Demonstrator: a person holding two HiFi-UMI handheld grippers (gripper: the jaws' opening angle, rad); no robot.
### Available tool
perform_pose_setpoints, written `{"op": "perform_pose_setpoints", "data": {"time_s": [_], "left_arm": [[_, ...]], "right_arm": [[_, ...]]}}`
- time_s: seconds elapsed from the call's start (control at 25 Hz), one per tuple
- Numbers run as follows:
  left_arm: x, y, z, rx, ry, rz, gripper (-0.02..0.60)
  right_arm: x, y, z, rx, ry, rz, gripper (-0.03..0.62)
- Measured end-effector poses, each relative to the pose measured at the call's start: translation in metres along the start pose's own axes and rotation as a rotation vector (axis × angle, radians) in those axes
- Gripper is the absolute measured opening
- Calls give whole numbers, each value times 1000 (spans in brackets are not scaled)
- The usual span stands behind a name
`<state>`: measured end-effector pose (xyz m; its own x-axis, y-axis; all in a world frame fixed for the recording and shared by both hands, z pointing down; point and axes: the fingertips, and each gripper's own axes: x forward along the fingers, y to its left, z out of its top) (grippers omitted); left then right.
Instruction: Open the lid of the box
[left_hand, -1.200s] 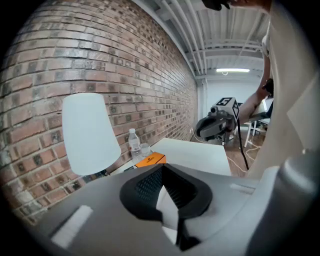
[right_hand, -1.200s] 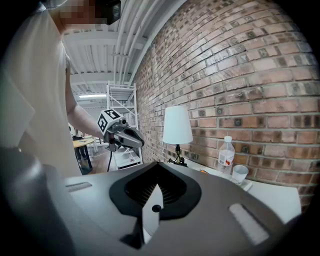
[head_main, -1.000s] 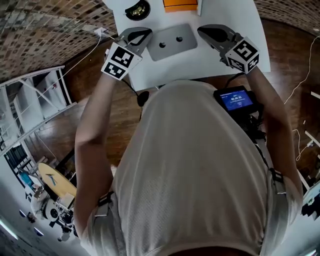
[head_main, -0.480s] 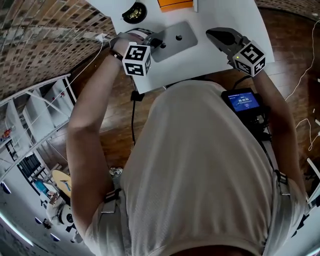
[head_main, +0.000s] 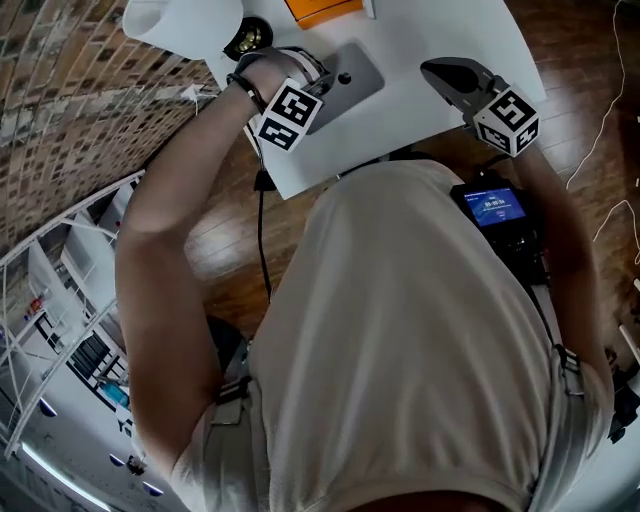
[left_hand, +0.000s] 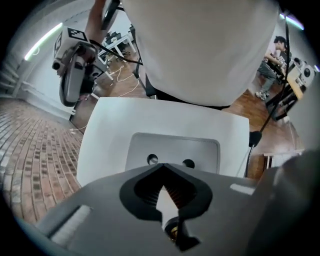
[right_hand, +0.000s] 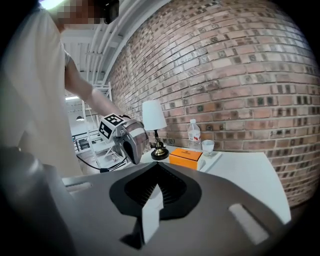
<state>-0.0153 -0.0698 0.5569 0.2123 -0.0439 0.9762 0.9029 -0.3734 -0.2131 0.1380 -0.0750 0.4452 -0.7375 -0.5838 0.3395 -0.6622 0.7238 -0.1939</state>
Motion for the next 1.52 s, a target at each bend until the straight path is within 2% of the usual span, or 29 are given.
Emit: {"op": "perform_pose_setpoints", "data": {"time_s": [0.16,0.24,0.36,0.4,0.48,0.6,0.76,0.88,1.16,1.24,1.52], "left_arm": [[7,1,-2,72,-16,-38,7],[10,-4,-3,74,-31,-82,79],[19,-15,-2,69,-40,-177,230],[23,-18,-2,72,-35,-199,263],[31,-21,-4,77,-23,-218,288],[39,-18,-5,79,-14,-232,304],[51,-20,3,128,-6,-270,319],[61,-21,0,119,13,-282,330],[74,-22,-1,147,57,-299,327],[73,-23,-1,150,58,-300,300],[57,-20,-3,76,57,-251,287]], "right_arm": [[-5,-4,-10,23,13,-25,2],[-6,-7,-10,32,16,-32,2],[-9,-11,-11,46,17,-44,2],[-10,-12,-13,51,17,-49,2],[-11,-13,-16,63,17,-57,2],[-13,-14,-21,80,15,-70,2],[-18,-18,-24,93,5,-94,2],[-20,-21,-23,95,3,-106,2],[-20,-23,-25,93,12,-110,2],[-19,-22,-25,89,11,-105,2],[-16,-18,-23,73,14,-83,2]]}}
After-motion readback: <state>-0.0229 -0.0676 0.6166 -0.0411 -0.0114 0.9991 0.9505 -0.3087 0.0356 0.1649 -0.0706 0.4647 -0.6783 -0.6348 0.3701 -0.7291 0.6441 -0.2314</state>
